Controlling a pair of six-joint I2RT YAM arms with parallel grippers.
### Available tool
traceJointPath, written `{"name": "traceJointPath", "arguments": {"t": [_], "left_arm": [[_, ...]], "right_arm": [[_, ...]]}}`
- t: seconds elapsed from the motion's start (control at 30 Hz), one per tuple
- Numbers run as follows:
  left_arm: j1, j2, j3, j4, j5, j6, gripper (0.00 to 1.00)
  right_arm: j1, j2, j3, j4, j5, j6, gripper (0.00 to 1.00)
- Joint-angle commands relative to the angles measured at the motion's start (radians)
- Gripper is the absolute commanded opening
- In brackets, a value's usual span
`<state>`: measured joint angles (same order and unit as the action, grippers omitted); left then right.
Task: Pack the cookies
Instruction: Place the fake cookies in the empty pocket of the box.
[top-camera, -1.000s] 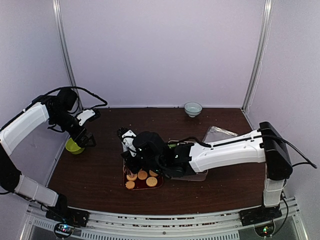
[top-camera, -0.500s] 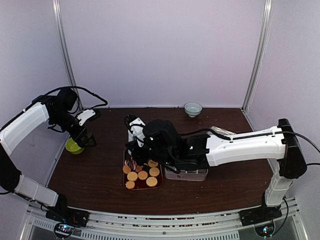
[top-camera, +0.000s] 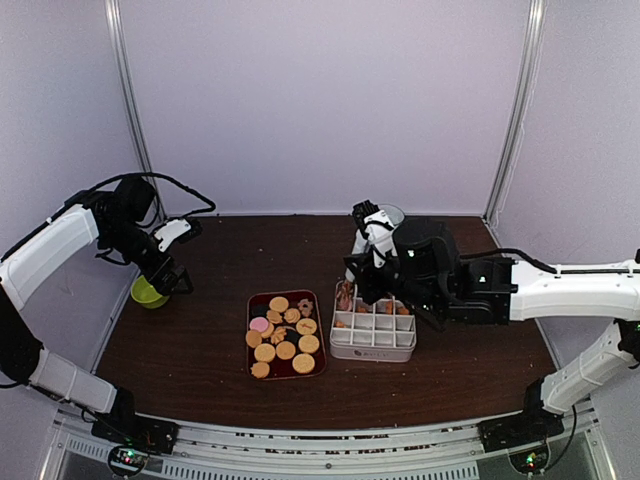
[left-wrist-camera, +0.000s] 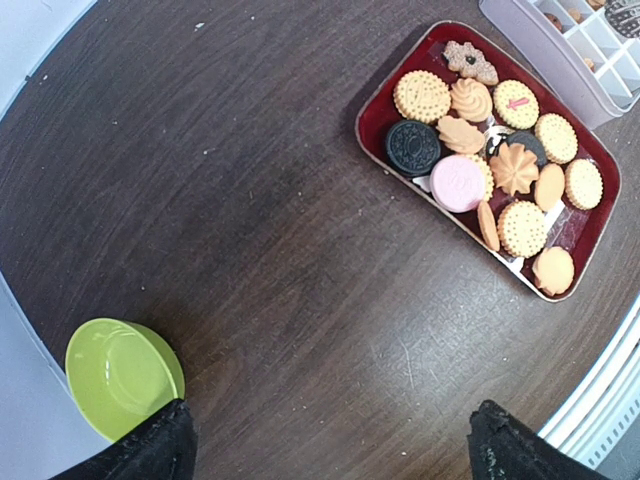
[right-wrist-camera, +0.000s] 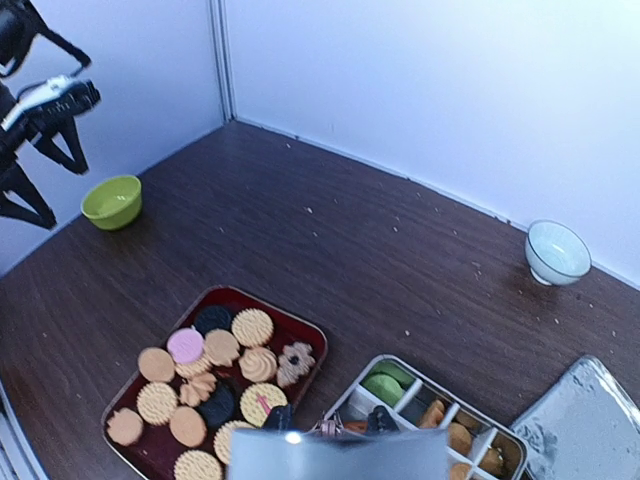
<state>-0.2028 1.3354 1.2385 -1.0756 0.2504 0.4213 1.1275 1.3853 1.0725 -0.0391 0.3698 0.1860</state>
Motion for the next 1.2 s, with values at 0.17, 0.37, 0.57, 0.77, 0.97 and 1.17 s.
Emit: {"name": "traceJointPath", "arguments": {"t": [0.17, 0.37, 0.57, 0.77, 0.97, 1.17], "left_arm": [[0.005, 0.01, 0.027, -0.009, 0.012, 0.011, 0.98], [0.006, 0.005, 0.023, -0.008, 0.009, 0.011, 0.98], [0.005, 0.008, 0.018, -0.008, 0.012, 0.011, 0.98], [0.006, 0.013, 0.022, -0.009, 0.017, 0.01, 0.98], [0.005, 0.014, 0.021, -0.009, 0.017, 0.011, 0.98], [0.006, 0.013, 0.022, -0.01, 0.018, 0.011, 0.98]], "right_arm": [[-0.019, -0.058, -0.088, -0.034, 0.048, 0.013, 0.03], [-0.019, -0.034, -0.1, -0.021, 0.049, 0.007, 0.03], [-0.023, -0.016, -0.108, -0.019, 0.066, -0.013, 0.03], [-0.037, -0.017, -0.116, -0.013, 0.061, -0.023, 0.03], [-0.043, -0.011, -0.128, -0.013, 0.05, -0.018, 0.1], [-0.044, -0.012, -0.134, -0.013, 0.045, -0.007, 0.28]]}}
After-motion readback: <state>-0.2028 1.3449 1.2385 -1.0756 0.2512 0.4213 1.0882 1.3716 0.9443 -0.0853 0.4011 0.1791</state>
